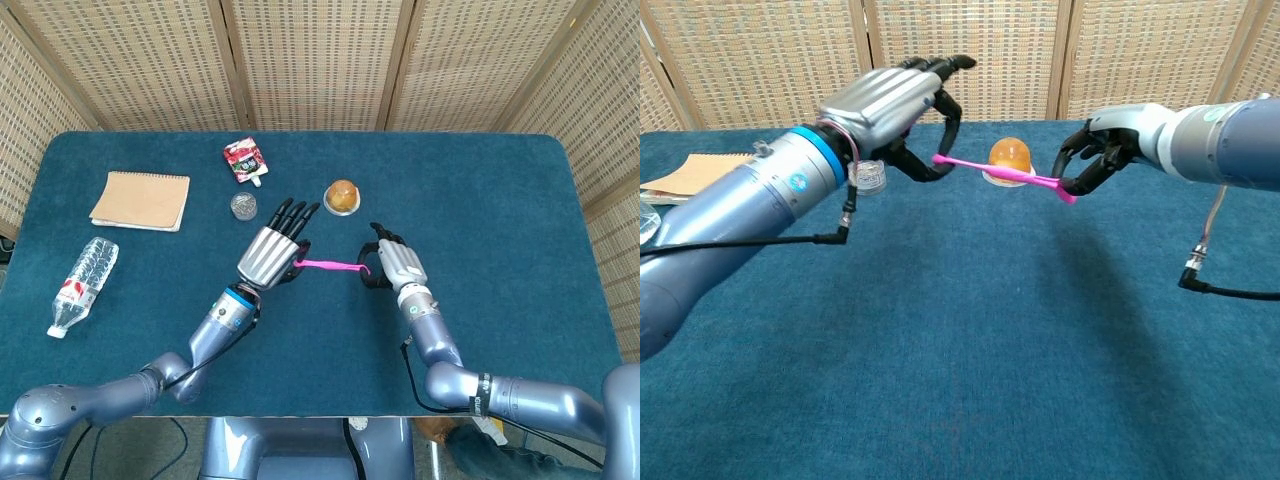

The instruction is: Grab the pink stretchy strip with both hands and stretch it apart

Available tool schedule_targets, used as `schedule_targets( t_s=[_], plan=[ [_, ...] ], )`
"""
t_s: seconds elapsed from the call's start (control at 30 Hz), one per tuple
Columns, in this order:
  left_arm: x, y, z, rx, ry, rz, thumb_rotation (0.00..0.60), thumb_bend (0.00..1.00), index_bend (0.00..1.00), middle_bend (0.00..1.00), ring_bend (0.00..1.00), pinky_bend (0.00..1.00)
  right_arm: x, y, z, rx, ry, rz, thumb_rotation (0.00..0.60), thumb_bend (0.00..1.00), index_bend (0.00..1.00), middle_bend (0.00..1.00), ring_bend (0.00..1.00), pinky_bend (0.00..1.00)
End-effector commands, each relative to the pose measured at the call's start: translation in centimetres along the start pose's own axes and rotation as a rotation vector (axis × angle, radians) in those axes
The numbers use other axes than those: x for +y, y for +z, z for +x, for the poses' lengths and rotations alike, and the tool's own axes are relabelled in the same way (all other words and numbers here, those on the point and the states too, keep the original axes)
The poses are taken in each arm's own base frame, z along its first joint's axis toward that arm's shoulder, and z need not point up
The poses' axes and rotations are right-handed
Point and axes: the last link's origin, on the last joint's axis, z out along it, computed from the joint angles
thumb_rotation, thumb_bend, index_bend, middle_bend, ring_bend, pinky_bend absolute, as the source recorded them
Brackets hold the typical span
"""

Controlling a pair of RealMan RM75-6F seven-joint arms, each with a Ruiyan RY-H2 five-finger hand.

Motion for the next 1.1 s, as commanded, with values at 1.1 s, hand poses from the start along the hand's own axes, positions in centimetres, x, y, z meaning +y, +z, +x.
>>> schedule_targets(
  t_s=[1.1],
  plan=[
    [-19.6,-8.0,13.4,0.177,0.197,0.390,0.600,0.56,0.84,0.00,0.00,0.00,13.5,-3.6,8.8,0.171,-0.038,-0.222,0.600,0.67,0.80,0.08,0.00,0.00]
  ],
)
